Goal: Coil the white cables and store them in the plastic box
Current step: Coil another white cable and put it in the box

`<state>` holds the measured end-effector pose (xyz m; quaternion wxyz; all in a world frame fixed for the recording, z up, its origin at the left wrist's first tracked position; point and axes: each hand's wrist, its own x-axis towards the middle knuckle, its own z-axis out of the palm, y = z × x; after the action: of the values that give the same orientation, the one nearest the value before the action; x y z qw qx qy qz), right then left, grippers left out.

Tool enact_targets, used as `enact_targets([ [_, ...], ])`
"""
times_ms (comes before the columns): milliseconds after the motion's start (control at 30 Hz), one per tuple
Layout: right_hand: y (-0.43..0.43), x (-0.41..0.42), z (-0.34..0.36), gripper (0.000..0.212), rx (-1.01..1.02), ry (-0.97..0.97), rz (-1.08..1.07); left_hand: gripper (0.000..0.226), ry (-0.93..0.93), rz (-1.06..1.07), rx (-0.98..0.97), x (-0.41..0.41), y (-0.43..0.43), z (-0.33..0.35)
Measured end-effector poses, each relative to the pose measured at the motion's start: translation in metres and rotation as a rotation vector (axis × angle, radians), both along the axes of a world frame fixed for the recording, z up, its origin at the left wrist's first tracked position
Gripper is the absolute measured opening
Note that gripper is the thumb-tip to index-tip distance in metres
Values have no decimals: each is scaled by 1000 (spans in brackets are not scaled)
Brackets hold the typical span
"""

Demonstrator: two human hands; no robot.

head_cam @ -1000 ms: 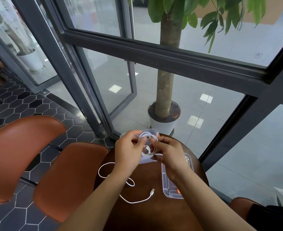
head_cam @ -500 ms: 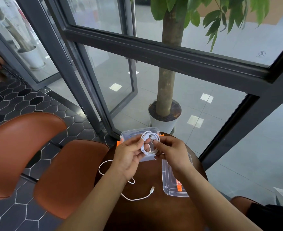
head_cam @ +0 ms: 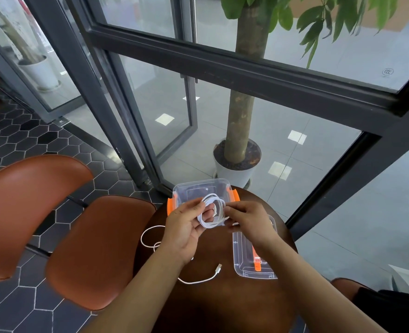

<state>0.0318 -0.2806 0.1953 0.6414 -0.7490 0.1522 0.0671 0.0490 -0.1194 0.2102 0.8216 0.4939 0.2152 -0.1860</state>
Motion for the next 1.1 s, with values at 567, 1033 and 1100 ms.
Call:
enact_targets([
  [567, 4, 7, -3, 16, 402, 70, 53, 14, -45, 32, 135, 8, -6, -1],
  [1033, 15, -3, -14, 22, 599, 119, -179, 16, -69, -124, 171, 3, -4, -5],
  [1100, 13, -3, -15, 20, 458, 73, -166, 15, -57, -133, 165, 1, -3, -9],
])
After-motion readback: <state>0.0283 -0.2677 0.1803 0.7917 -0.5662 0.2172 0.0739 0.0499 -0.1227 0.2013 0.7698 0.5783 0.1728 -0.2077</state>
